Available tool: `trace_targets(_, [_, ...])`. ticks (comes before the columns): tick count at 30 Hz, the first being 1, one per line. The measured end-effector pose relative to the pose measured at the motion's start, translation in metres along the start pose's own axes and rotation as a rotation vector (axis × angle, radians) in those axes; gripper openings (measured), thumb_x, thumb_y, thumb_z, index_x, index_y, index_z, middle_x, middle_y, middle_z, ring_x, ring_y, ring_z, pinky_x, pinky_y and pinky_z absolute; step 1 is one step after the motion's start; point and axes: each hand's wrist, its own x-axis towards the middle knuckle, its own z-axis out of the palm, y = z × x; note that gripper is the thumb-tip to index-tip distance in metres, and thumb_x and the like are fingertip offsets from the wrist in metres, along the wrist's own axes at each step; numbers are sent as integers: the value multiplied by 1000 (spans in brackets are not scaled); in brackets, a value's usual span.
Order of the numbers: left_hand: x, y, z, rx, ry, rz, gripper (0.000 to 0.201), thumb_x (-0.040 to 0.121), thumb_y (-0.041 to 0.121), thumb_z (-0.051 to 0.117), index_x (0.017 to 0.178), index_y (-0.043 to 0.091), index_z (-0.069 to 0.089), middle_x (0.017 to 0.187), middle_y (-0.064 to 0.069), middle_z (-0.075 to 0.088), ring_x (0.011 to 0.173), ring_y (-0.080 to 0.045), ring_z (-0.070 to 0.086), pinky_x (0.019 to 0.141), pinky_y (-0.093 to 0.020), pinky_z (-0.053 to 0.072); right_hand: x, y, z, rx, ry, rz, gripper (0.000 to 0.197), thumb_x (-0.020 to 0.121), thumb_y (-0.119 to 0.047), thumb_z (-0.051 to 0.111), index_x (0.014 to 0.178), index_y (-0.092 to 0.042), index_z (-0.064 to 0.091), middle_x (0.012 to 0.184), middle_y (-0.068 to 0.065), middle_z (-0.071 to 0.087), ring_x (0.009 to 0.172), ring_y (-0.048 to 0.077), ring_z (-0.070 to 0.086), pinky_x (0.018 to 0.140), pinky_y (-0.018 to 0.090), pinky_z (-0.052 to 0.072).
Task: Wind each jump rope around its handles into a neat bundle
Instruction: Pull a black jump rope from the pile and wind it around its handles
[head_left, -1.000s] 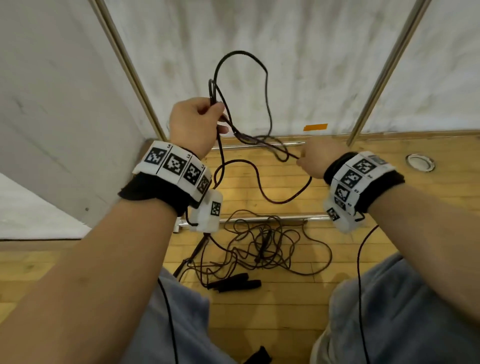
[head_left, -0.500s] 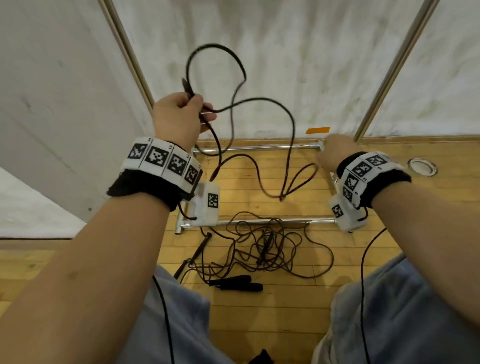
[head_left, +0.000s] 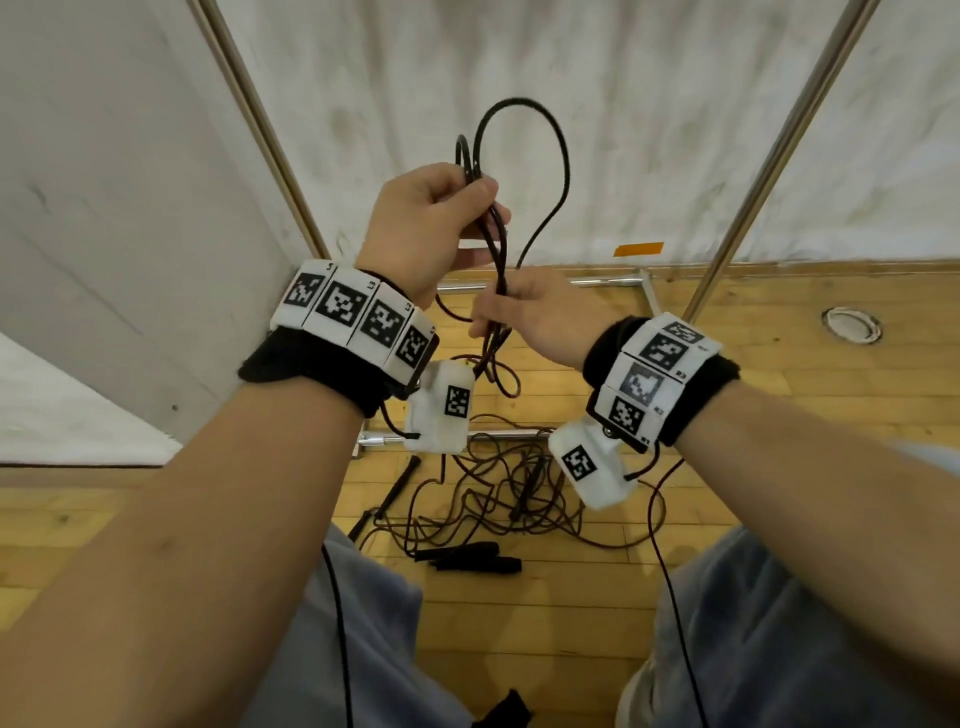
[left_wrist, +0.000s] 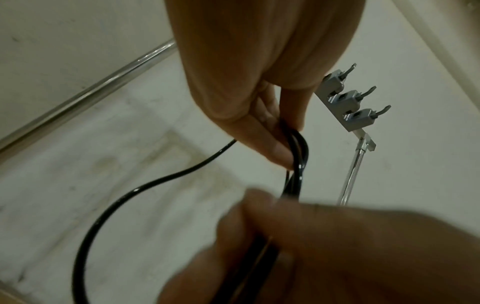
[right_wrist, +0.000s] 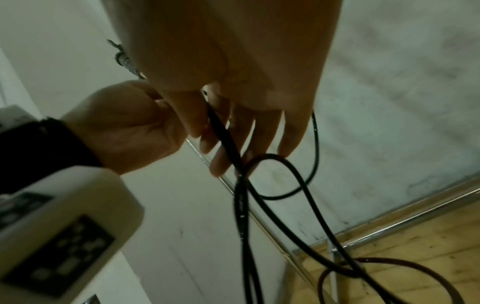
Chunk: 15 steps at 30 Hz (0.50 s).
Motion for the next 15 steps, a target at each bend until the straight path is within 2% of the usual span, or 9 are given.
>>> trace_targets(1, [1,1,-2,-20,28,22,13,94,13,58,81,9,61,68,0,69,66,-12,67,55,-22,51,0,5,0,-93,-62,32,24,94,-29,51,83,-16,68,84,-7,70,80,7,61,75,26,43])
trace_targets(4, [3,0,-8,-36,144,64,13,94,15,58,82,12,63,70,-1,70,68,-15,68,59,-27,54,-6,18,2,-327,-178,147,31,96,-41,44,80,-24,64,63,-17,63,61,0,57,60,25,40])
trace_targets(6, [1,-7,-11,50,150,2,16,94,29,59,87,16,64,78,0,72,74,-16,70,67,-32,58,-7,24,1,-301,-144,164,37,96,-44,43,82,-20,67,75,-8,69,70,11,63,64,32,51])
trace_targets(7, [0,-12,-11,162,99,-49,21,92,39,58,89,19,65,83,2,73,77,-13,71,72,-33,59,-7,24,-1,-240,-93,160,37,96,-43,45,85,-18,69,82,-1,70,75,18,65,68,35,54])
trace_targets(9, [-3,-25,-11,495,-154,-129,27,89,52,57,91,27,67,89,8,72,81,-6,69,79,-30,56,-6,24,-6,4,38,163,32,95,-37,49,90,-13,69,77,1,68,70,18,63,61,28,56])
trace_targets(11, [-9,-37,-7,761,-425,-133,24,89,51,56,92,32,70,90,10,71,84,-5,65,78,-24,50,-3,24,-12,194,124,171,30,94,-33,51,86,-11,68,70,0,67,67,16,63,61,28,54])
trace_targets(13, [-12,-43,-4,808,-499,-110,16,92,40,57,93,30,70,86,9,69,82,-5,64,74,-23,48,2,26,-17,189,152,176,34,92,-37,52,79,-10,68,72,4,69,70,22,65,71,36,51])
trace_targets(14, [-13,-45,-4,772,-495,-131,15,93,34,57,91,26,69,82,7,69,78,-5,66,76,-24,51,5,28,-19,183,177,183,34,91,-38,53,75,-11,66,74,6,68,72,25,64,74,39,51])
trace_targets(15, [-13,-46,-4,749,-481,-168,16,94,31,57,88,21,68,80,3,70,77,-7,68,80,-29,54,7,29,-20,199,213,189,31,90,-38,54,72,-14,63,74,6,66,72,26,63,75,41,50])
